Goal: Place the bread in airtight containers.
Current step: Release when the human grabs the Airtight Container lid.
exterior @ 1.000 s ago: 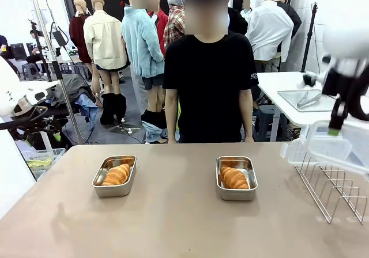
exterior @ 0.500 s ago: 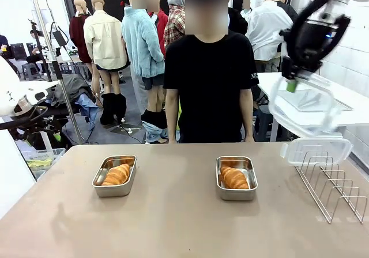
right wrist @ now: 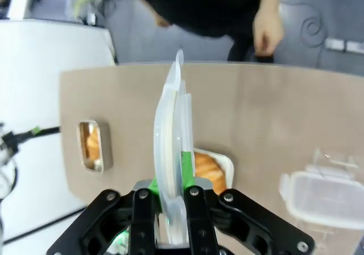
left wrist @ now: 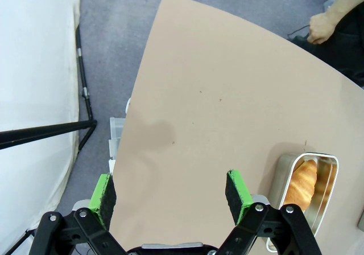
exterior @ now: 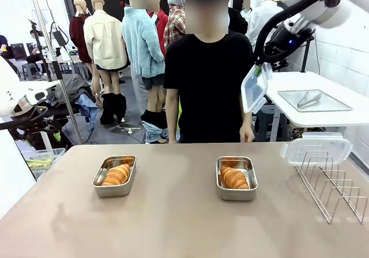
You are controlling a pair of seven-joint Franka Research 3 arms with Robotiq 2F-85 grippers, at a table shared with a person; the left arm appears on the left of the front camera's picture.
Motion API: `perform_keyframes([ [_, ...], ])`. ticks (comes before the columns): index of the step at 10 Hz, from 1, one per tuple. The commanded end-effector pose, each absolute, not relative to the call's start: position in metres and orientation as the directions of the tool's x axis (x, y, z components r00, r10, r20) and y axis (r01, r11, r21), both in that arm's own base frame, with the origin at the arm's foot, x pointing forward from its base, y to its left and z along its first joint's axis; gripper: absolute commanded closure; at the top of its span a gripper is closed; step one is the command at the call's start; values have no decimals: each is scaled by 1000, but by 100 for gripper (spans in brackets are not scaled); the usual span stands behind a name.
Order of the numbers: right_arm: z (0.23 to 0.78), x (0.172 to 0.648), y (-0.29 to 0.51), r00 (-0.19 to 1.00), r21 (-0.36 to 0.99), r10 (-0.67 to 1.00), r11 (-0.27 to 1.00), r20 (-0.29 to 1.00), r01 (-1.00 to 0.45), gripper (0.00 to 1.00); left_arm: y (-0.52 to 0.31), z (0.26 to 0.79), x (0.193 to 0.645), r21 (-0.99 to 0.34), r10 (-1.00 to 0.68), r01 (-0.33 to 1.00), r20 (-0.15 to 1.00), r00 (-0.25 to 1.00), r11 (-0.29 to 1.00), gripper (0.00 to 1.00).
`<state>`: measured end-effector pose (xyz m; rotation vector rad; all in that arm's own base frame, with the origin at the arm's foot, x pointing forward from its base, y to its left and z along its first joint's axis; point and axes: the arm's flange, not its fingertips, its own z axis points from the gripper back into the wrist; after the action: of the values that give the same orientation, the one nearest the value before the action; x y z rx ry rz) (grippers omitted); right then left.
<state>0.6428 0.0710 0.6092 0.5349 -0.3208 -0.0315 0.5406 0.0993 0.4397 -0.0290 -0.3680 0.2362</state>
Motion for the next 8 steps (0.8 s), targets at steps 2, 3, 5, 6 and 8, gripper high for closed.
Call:
perform_keyframes([
  [2, 597, 660, 79, 946, 527, -174, 850, 272, 5, 100, 101, 442, 540, -61, 229, -223, 360, 904, 973, 0],
  [3, 594, 661, 76, 954, 526, -174, 850, 242, 22, 100, 101, 442, 540, -61, 229, -223, 360, 904, 973, 0],
  [5, 588, 657, 77, 950, 516, -143, 856, 279, -23, 100, 101, 442, 540, -61, 229, -223, 360, 904, 973, 0],
  [6, 588, 657, 77, 950, 516, -143, 856, 279, -23, 100, 101, 442, 540, -61, 229, -223, 360, 904, 973, 0],
  [8, 588, 657, 77, 950, 516, -143, 856, 279, -23, 100, 101, 442, 540, -61, 229, -223, 360, 904, 973, 0],
])
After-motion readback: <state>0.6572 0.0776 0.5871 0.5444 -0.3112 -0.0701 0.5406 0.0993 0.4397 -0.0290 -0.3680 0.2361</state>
